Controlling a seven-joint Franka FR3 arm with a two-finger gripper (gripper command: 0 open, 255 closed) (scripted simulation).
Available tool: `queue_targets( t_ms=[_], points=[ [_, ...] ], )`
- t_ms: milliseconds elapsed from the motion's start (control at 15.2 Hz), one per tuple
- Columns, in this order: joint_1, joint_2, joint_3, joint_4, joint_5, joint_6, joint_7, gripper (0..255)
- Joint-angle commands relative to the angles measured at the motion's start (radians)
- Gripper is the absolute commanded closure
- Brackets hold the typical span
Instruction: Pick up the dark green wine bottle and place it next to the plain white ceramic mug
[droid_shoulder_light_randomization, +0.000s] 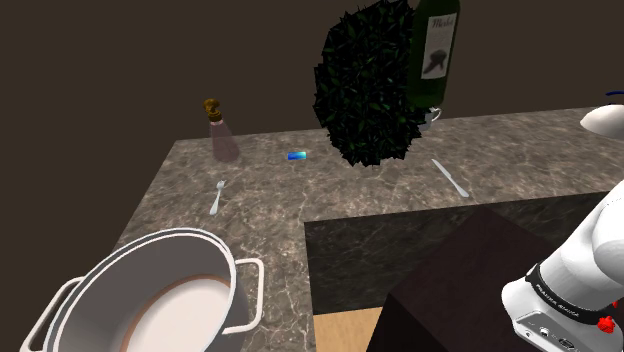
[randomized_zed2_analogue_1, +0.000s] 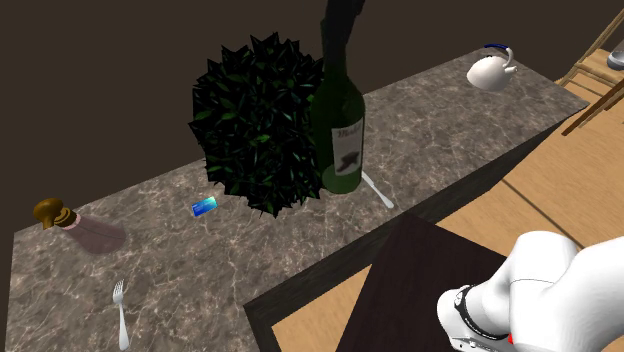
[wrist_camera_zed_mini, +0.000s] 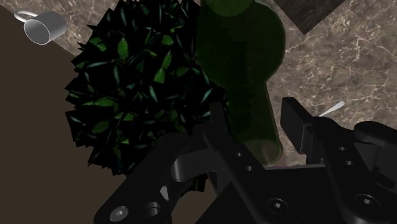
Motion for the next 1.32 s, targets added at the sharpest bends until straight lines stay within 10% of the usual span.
queue_targets(
  t_ms=[0,1254],
  points=[
    [-0.001,0.048,-0.002,0.102,0.002,-0.054,-0.004,255],
    [-0.187,0.007,-0.262,-0.252,0.071,0.256,-0.426,255]
  ],
)
